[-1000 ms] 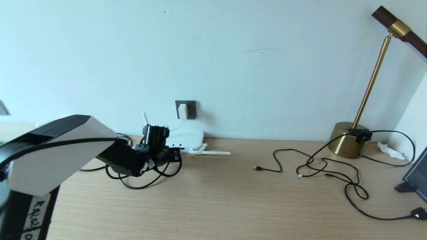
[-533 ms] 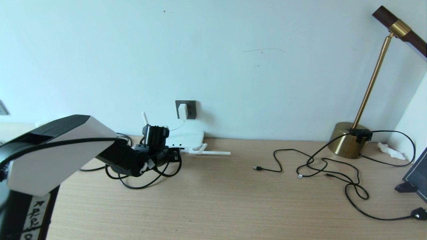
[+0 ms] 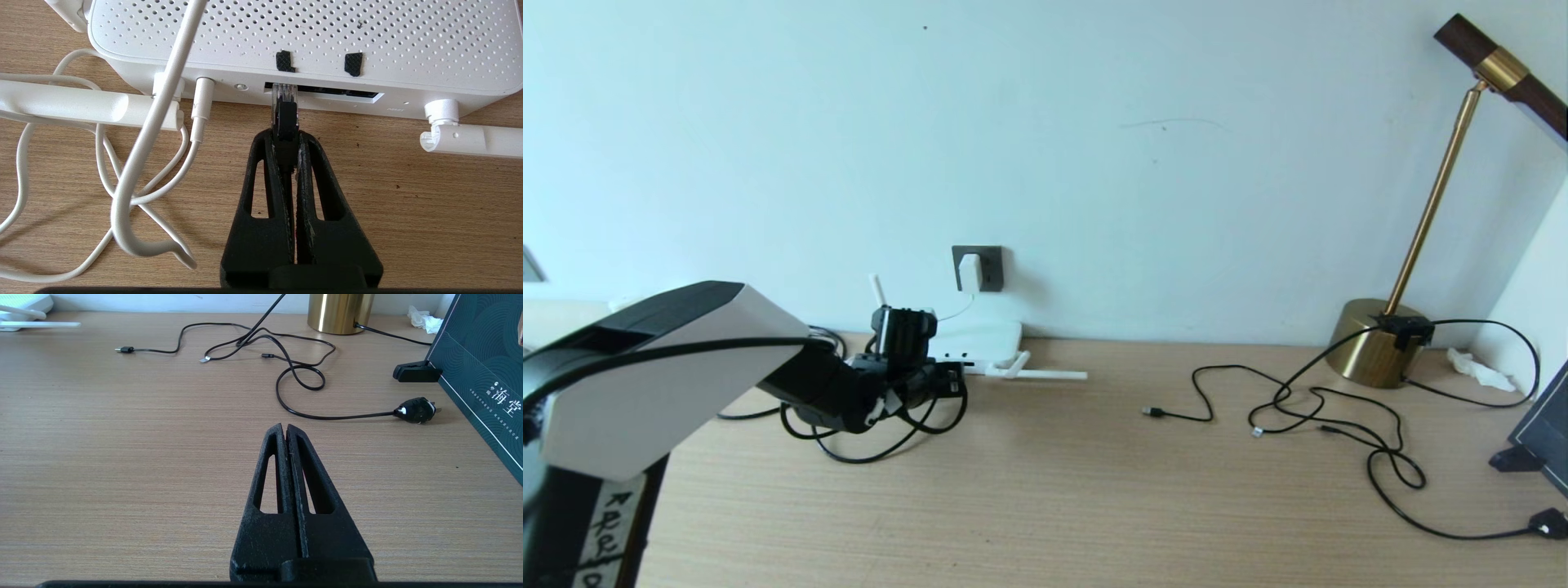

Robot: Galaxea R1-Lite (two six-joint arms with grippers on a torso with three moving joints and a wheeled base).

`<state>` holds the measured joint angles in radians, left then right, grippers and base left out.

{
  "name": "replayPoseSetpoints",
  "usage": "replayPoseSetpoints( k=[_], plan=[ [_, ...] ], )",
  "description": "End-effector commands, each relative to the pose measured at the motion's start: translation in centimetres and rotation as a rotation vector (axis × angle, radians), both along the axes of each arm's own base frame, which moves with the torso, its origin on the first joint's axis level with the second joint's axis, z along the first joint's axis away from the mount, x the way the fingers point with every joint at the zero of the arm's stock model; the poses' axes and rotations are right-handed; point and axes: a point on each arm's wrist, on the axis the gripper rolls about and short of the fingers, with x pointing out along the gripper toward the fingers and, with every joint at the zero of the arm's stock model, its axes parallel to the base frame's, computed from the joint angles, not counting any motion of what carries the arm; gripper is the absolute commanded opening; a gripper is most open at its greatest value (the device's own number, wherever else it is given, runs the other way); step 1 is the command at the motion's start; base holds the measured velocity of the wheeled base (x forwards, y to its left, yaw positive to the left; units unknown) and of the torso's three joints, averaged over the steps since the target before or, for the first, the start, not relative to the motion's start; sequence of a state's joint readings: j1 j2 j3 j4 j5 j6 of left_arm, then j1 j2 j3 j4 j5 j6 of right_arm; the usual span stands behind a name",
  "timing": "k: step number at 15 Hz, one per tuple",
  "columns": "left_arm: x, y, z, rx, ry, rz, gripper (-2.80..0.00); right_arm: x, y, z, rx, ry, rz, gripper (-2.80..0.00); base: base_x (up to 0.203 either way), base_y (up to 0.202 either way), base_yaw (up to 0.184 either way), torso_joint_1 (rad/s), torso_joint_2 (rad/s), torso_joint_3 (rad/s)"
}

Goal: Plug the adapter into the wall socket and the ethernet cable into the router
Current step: Plug cable into router interface

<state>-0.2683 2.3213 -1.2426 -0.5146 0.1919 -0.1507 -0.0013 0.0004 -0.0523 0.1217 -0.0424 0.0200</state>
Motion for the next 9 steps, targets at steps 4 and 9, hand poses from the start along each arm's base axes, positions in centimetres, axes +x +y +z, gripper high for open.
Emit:
replayPoseSetpoints(
  k=[4,9],
  plan=[
    [0.15,-0.05,-0.23,0.002,0.0,0.0,-2.8,0.01,0.0,-0.01,0.0,0.002,-0.001,-2.8,0.0,0.0,0.0,0.0,0.0,0.0],
    [0.25,0.14,-0.15,0.002,-0.003,0.005,-2.8,0.01,0.0,-0.01,0.0,0.002,-0.001,-2.8,0.0,0.0,0.0,0.0,0.0,0.0]
  ],
)
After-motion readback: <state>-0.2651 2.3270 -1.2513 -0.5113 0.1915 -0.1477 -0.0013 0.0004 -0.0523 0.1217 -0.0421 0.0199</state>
